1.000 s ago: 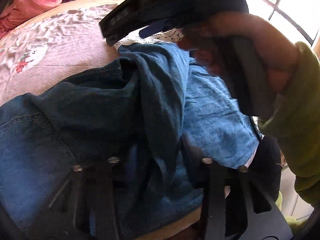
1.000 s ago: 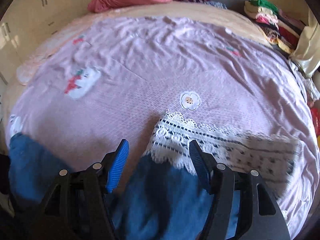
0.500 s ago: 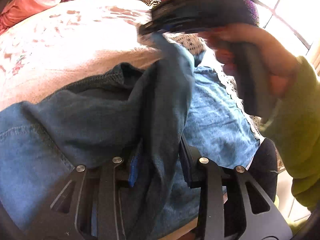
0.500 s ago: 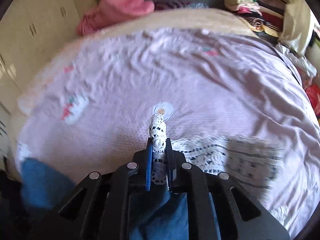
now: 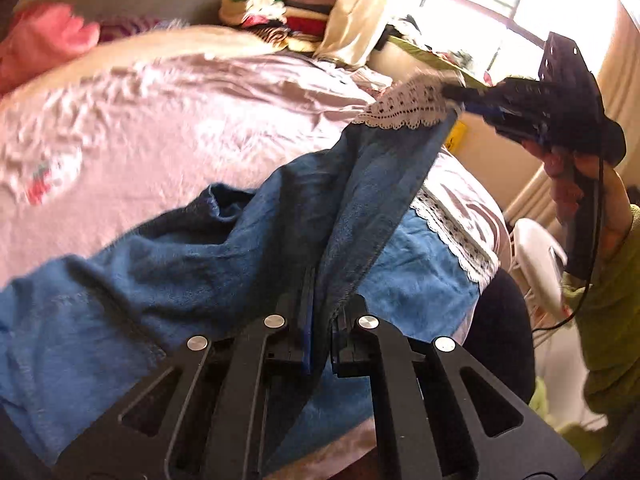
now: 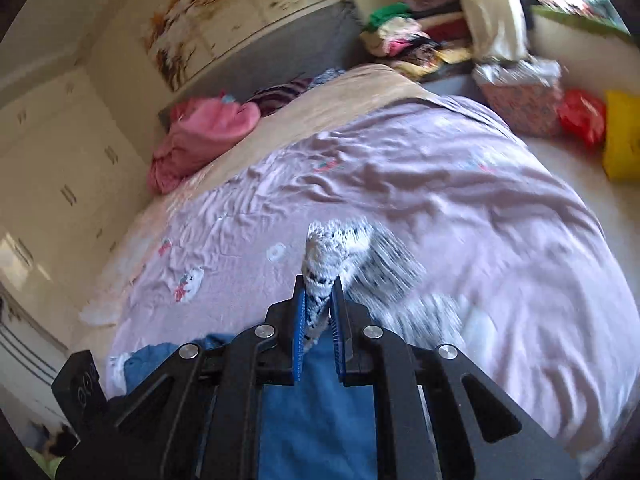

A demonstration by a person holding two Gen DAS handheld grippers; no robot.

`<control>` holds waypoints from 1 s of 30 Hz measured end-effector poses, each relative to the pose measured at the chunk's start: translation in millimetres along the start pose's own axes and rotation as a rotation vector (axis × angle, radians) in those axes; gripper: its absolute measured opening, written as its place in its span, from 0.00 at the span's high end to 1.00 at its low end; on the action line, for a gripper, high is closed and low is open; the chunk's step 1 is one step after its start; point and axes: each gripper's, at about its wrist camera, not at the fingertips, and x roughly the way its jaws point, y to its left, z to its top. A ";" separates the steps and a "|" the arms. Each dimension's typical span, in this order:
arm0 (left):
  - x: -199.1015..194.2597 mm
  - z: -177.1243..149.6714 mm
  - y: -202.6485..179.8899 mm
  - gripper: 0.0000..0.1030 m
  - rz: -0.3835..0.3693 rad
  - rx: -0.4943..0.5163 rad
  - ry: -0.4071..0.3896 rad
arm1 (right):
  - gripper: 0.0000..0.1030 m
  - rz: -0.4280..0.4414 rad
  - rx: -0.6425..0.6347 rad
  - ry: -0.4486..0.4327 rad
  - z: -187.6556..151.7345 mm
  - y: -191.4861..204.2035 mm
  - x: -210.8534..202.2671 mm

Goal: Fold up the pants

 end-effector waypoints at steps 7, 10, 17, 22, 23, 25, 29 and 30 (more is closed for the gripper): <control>-0.6 -23.6 -20.5 0.96 0.036 0.114 0.028 | 0.90 -0.041 0.112 0.062 -61.7 -39.9 -29.8; 1.4 -32.8 -23.7 0.96 0.038 0.136 0.052 | 0.90 -0.058 0.147 0.103 -84.5 -51.1 -29.9; 9.2 -44.6 -26.3 0.95 0.088 0.175 0.097 | 0.90 -0.073 0.188 0.140 -117.5 -65.4 -33.3; 12.7 -50.9 -34.1 0.94 0.109 0.222 0.115 | 0.90 -0.091 0.174 0.142 -121.6 -67.1 -40.8; 15.3 -51.4 -33.3 0.93 0.115 0.218 0.122 | 0.90 -0.095 0.171 0.147 -121.9 -68.1 -38.9; 21.2 -53.6 -33.1 0.93 0.121 0.218 0.141 | 0.90 -0.109 0.172 0.160 -126.4 -72.1 -34.7; 29.2 -61.0 -38.2 0.93 0.157 0.269 0.157 | 0.88 -0.101 0.184 0.179 -133.9 -78.7 -34.0; 29.8 -61.2 -36.7 0.93 0.155 0.263 0.159 | 0.85 -0.101 0.178 0.180 -133.6 -78.6 -37.5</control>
